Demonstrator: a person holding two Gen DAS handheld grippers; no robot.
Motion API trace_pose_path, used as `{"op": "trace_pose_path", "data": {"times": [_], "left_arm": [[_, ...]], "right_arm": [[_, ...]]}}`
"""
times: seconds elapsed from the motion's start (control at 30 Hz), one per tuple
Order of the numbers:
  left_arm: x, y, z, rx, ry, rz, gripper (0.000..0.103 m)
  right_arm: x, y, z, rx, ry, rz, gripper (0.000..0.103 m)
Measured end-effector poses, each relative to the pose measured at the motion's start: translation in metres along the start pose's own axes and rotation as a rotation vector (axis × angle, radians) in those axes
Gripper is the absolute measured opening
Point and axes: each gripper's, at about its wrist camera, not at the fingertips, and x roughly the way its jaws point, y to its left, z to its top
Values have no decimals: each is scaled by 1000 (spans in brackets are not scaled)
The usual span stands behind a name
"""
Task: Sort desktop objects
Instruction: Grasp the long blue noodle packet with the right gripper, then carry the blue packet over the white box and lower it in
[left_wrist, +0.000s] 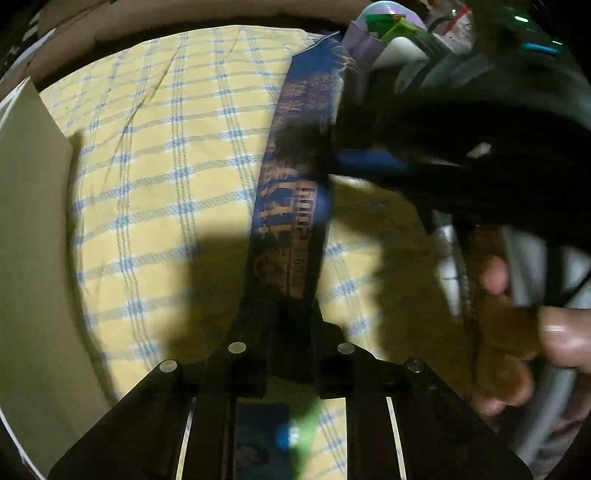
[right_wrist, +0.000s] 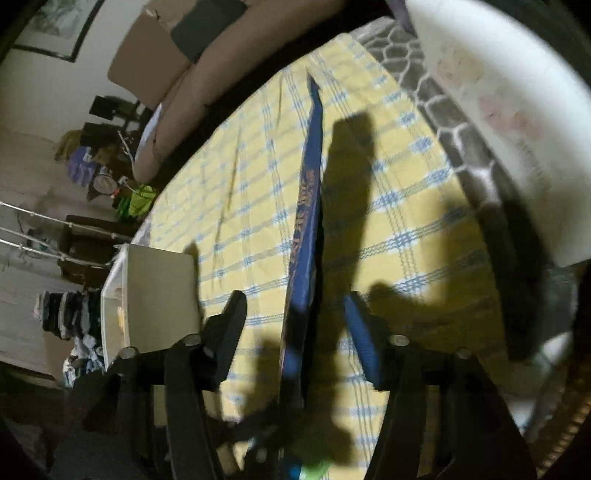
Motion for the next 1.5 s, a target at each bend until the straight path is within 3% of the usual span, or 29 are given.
{"op": "trace_pose_path", "data": {"times": [0.03, 0.17, 0.43, 0.53, 0.7, 0.93, 1.13, 1.3, 1.5], "left_arm": [[-3, -1, -3, -3, 0, -14, 14], [-29, -7, -21, -17, -40, -87, 14], [-139, -25, -80, 2, -185, -250, 14], [-184, -9, -103, 7, -232, -269, 14], [-247, 36, -156, -25, -291, -241, 15], [-268, 151, -201, -185, -299, -152, 16], [-229, 234, -203, -305, -260, -98, 16], [-200, 269, -186, -319, -242, -36, 15], [-185, 283, -173, -309, -238, 10, 15]], "right_arm": [[4, 2, -2, -21, 3, -5, 5], [-16, 19, -20, -86, -38, 29, 4], [-129, 92, -75, -228, -118, 69, 4], [-163, 133, -102, -280, -125, 95, 4], [-178, 205, -151, -359, -102, 136, 4], [-105, 291, -205, -396, -2, 226, 4], [0, 326, -218, -356, 114, 245, 4], [73, 329, -203, -315, 176, 209, 4], [126, 331, -188, -321, 215, 157, 4]]}}
